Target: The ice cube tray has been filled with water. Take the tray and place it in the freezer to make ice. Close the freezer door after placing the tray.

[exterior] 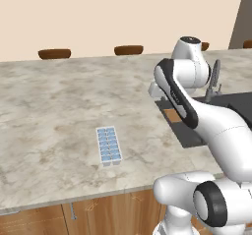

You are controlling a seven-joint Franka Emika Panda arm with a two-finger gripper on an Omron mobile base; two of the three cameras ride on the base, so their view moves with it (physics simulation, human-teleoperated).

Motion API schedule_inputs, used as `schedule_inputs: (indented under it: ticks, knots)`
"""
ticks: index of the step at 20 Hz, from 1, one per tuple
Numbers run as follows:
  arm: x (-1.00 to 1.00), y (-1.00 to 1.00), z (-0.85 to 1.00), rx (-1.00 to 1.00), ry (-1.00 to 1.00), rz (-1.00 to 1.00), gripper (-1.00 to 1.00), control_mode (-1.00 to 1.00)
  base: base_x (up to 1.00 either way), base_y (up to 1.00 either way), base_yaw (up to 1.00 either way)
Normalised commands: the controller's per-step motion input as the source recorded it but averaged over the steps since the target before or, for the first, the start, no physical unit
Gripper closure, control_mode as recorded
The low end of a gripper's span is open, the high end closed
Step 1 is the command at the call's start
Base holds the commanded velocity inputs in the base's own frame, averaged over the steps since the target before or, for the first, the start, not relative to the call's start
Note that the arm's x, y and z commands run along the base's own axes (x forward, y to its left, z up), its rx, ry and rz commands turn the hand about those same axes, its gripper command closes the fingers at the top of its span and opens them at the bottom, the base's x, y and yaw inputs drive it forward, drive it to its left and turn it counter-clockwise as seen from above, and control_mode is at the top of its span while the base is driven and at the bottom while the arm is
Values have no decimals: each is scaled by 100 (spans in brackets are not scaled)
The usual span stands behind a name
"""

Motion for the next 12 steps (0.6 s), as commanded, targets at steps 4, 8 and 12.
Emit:
schedule_inputs:
  ticks: [4, 8, 12]
  knots:
    - [-26, 2, -6, 0, 0, 0, -100, -100, 0, 0, 0]
    - [-39, 13, -11, 0, 0, 0, -100, -100, 0, 0, 0]
    - [-15, 38, -5, -5, 0, 2, -100, -100, 0, 0, 0]
